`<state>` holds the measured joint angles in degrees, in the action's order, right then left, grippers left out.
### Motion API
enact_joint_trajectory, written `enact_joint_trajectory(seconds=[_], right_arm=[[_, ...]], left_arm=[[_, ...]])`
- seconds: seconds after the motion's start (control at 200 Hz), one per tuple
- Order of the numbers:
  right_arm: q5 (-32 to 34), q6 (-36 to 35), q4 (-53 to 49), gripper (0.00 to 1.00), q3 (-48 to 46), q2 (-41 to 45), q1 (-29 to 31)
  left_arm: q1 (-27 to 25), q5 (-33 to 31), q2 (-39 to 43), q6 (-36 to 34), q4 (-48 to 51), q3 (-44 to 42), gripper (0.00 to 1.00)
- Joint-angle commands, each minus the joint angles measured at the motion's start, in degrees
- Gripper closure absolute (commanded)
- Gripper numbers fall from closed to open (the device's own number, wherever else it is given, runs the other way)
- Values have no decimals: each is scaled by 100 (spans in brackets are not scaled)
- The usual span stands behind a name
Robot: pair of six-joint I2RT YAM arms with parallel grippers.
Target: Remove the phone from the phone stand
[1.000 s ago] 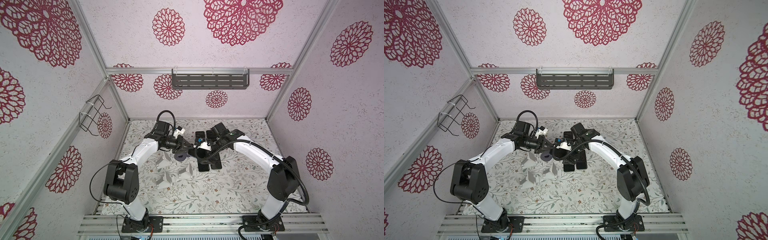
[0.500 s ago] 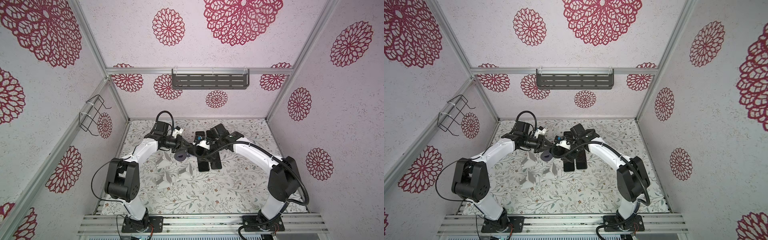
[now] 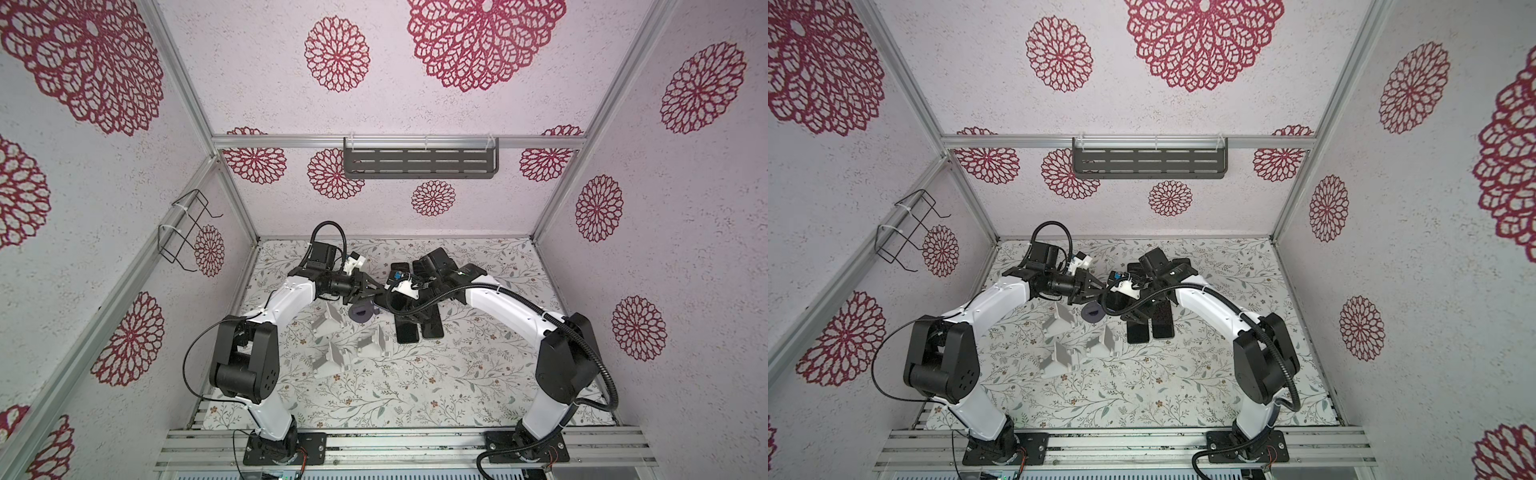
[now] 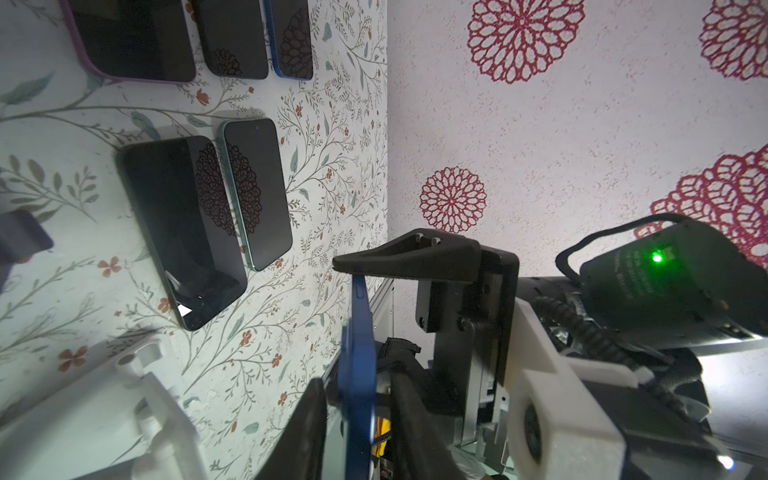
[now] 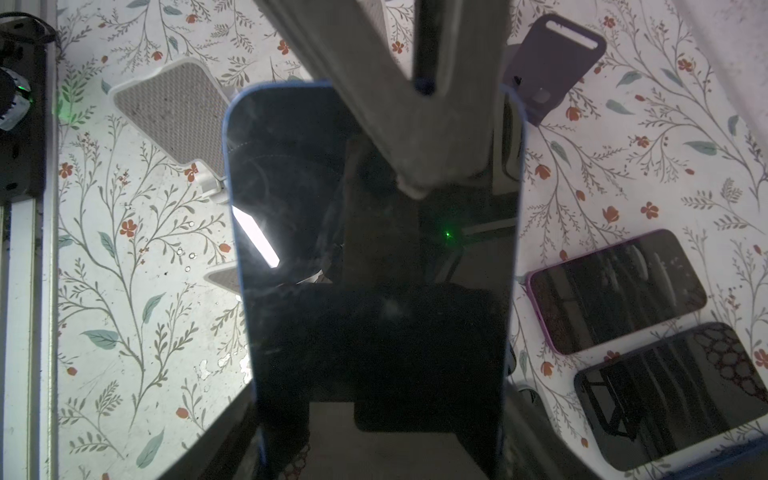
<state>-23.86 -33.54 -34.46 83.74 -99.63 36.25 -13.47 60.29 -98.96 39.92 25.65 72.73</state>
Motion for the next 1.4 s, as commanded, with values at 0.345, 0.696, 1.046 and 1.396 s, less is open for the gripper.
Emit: enact_joint_trajectory(seconds=[0.345,0.696,1.046,1.396], right_arm=[[814,1658,426,100,-325,826,-504],[2490,4398,-505,100,-464,791,-1201],[2686,4771,-248,100,-980,228,-1541],[2714,4690,365,100,-1293,-372,-1596]], left_arm=[[377,-273,321,12,-357,-151,12],[684,-701,535,91,-436,-224,12],[728,-737,606,95,-403,-215,13],[767,-711,676,87,-359,-206,13]])
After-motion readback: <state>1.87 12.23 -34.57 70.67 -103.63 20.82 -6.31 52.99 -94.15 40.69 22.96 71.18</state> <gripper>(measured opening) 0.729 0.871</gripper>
